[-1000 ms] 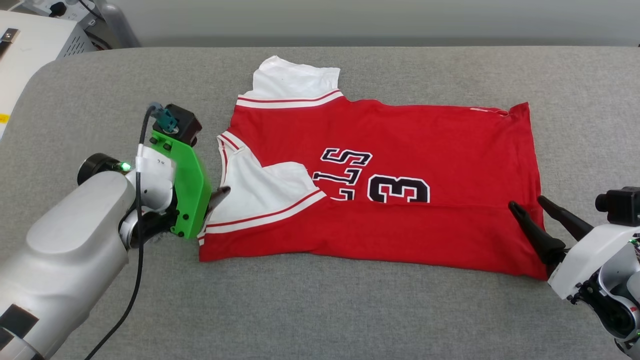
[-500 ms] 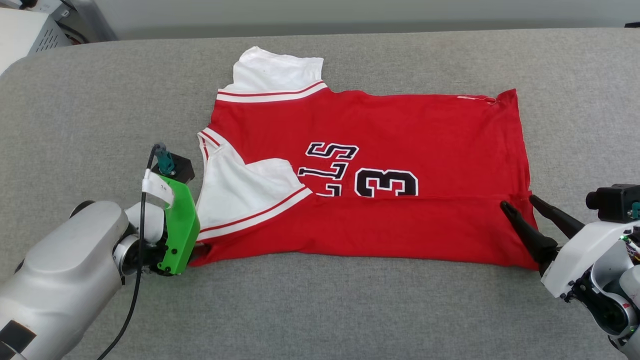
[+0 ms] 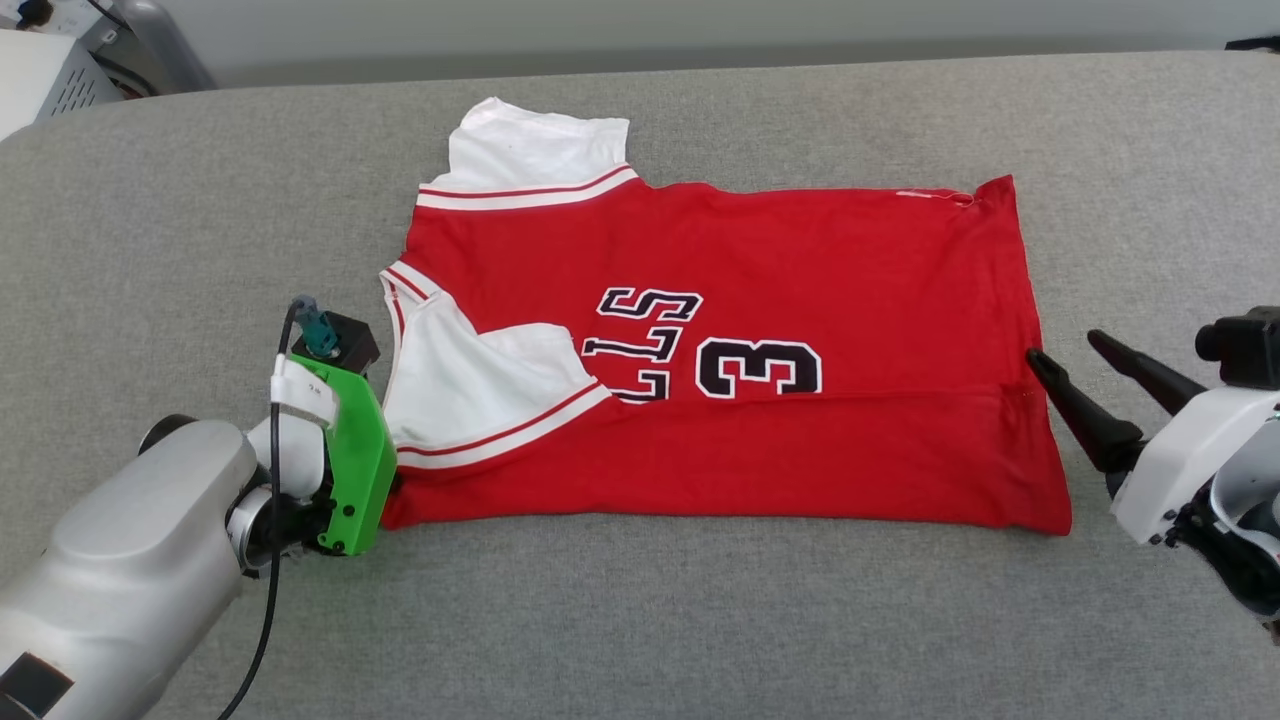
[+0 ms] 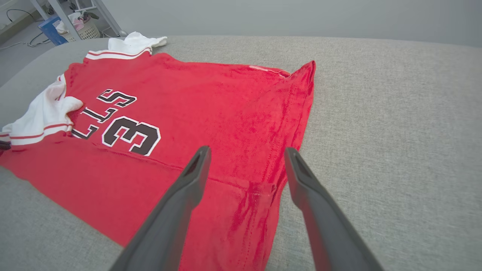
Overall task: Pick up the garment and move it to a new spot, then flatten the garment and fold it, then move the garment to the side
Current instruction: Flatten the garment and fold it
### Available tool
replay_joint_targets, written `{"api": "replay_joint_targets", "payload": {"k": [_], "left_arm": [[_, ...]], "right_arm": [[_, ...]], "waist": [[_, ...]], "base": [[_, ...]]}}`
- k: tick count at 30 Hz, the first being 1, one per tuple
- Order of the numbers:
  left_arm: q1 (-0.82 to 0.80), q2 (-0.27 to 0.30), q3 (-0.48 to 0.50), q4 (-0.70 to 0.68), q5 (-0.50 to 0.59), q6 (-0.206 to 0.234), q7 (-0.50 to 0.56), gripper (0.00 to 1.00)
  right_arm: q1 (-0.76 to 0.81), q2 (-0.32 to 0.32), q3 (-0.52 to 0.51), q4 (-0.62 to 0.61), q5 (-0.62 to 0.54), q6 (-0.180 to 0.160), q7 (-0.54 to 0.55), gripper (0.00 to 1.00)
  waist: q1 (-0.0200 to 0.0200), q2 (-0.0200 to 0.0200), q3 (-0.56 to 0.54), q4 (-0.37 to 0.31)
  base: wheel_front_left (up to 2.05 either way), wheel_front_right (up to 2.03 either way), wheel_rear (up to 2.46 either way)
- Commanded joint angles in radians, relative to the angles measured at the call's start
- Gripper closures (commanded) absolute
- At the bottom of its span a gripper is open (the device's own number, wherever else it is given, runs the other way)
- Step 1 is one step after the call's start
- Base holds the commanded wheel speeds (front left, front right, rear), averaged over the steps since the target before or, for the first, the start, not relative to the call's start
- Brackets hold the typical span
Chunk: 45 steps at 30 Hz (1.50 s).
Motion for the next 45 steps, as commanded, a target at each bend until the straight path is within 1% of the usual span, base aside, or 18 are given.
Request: {"api": "replay_joint_targets", "payload": {"k": [1, 4, 8, 11, 15, 17, 19, 23, 30, 34, 36, 39, 40, 41, 45], "left_arm": [[0.038, -0.004, -0.008, -0.005, -0.013, -0.002, -0.025, 1.00], [0.035, 0.019, 0.003, -0.041, -0.019, -0.002, -0.073, 1.00], [0.031, 0.051, 0.017, -0.104, -0.021, -0.002, -0.128, 1.00], [0.029, 0.071, 0.022, -0.144, -0.017, -0.002, -0.150, 1.00], [0.030, 0.085, 0.024, -0.194, -0.009, 0.007, -0.158, 1.00], [0.028, 0.087, 0.023, -0.215, -0.004, 0.015, -0.159, 1.00], [0.025, 0.088, 0.024, -0.233, 0.000, 0.023, -0.158, 1.00], [0.019, 0.087, 0.023, -0.257, 0.008, 0.033, -0.160, 1.00], [0.011, 0.082, 0.024, -0.261, 0.013, 0.041, -0.164, 1.00], [0.008, 0.070, 0.022, -0.239, 0.013, 0.037, -0.170, 1.00], [0.010, 0.064, 0.019, -0.225, 0.013, 0.034, -0.174, 1.00], [0.018, 0.057, 0.016, -0.205, 0.010, 0.030, -0.184, 1.00], [0.023, 0.055, 0.017, -0.198, 0.006, 0.028, -0.189, 1.00], [0.035, 0.054, 0.017, -0.186, -0.001, 0.026, -0.199, 1.00], [0.064, 0.056, 0.017, -0.168, -0.013, 0.021, -0.223, 1.00]], "right_arm": [[-0.023, -0.018, -0.011, -0.011, -0.017, -0.001, 0.014, 0.00], [-0.044, -0.051, -0.037, -0.027, -0.042, -0.001, 0.055, 0.00], [-0.070, -0.100, -0.062, -0.066, -0.072, -0.001, 0.168, 0.00], [-0.077, -0.129, -0.067, -0.104, -0.065, -0.001, 0.301, 0.00], [-0.061, -0.144, -0.071, -0.126, -0.019, -0.001, 0.494, 0.00], [-0.047, -0.145, -0.076, -0.126, -0.010, -0.001, 0.569, 0.00], [-0.028, -0.131, -0.086, -0.122, 0.000, -0.001, 0.622, 0.00], [0.006, -0.091, -0.104, -0.101, 0.000, -0.001, 0.677, 0.00], [0.034, 0.000, -0.111, -0.044, -0.040, -0.001, 0.696, 0.00], [0.054, 0.053, -0.082, 0.023, -0.069, -0.001, 0.697, 0.00], [0.071, 0.068, -0.052, 0.048, -0.073, -0.001, 0.704, 0.00], [0.081, 0.080, -0.031, 0.063, -0.072, -0.001, 0.683, 0.00], [0.081, 0.081, -0.028, 0.062, -0.068, -0.001, 0.667, 0.12], [0.078, 0.076, -0.025, 0.059, -0.063, -0.001, 0.642, 1.00], [0.071, 0.051, -0.024, 0.046, -0.065, -0.001, 0.585, 1.00]], "waist": [[0.0000, 0.0000, -0.013, 0.001], [0.0000, 0.0000, -0.027, 0.005], [0.0000, 0.0000, -0.039, 0.011], [0.0000, 0.0000, -0.044, 0.015], [0.0000, 0.0000, -0.041, 0.021], [0.0000, 0.0000, -0.035, 0.027], [0.0000, 0.0000, -0.027, 0.032], [0.0000, 0.0000, -0.006, 0.043], [0.0000, 0.0000, 0.029, 0.052], [0.0000, 0.0000, 0.042, 0.058], [0.0000, 0.0000, 0.044, 0.061], [0.0000, 0.0000, 0.041, 0.061], [0.0000, 0.0000, 0.037, 0.058], [0.0000, 0.0000, 0.028, 0.053], [0.0000, 0.0000, 0.000, 0.044]], "base": [[0.00, 0.00, 0.00], [0.00, 0.00, 0.00], [0.00, 0.00, 0.00], [0.00, 0.00, 0.00], [0.00, 0.00, 0.00], [0.00, 0.00, 0.00], [0.00, 0.00, 0.00], [0.00, 0.00, 0.00], [0.00, 0.00, 0.00], [0.00, 0.00, 0.00], [0.00, 0.00, 0.00], [0.00, 0.00, 0.00], [0.00, 0.00, 0.00], [0.00, 0.00, 0.00], [0.00, 0.00, 0.00]]}}
